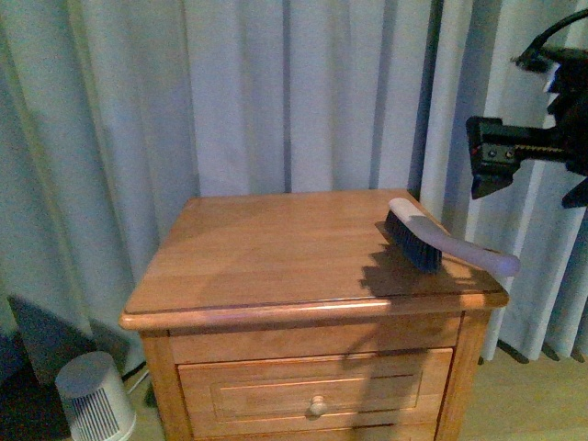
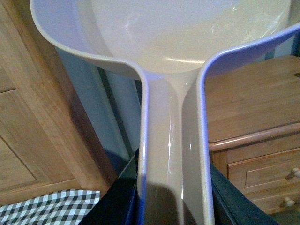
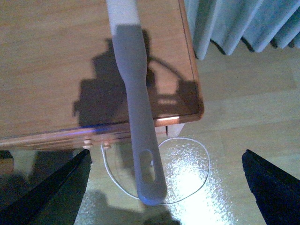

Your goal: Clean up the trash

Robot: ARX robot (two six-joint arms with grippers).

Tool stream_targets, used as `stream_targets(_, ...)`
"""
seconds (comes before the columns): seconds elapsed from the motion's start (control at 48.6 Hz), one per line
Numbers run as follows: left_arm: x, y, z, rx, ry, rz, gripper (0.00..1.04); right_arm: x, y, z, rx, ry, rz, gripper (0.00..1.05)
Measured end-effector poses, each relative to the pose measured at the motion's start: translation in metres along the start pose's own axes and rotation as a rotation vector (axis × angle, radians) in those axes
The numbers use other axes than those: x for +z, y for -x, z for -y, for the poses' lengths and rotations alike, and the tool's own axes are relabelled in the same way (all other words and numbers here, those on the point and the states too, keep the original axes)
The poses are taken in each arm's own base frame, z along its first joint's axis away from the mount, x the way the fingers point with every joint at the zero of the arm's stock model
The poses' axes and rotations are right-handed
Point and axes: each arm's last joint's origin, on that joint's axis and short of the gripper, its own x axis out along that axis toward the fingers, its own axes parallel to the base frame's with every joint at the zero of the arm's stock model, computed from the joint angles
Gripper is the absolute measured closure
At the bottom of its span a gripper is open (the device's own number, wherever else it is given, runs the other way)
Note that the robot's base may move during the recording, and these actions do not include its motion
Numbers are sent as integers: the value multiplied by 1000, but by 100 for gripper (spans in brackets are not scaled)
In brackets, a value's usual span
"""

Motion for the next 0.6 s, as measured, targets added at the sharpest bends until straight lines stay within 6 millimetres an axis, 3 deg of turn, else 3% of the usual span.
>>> stream_targets(0.226, 0, 0, 0, 0, 0, 0, 78, -10, -37, -3, -9, -54, -82, 7)
stream_targets(0.597, 0, 0, 0, 0, 0, 0, 78, -16, -68, -3, -19, -89, -109, 7)
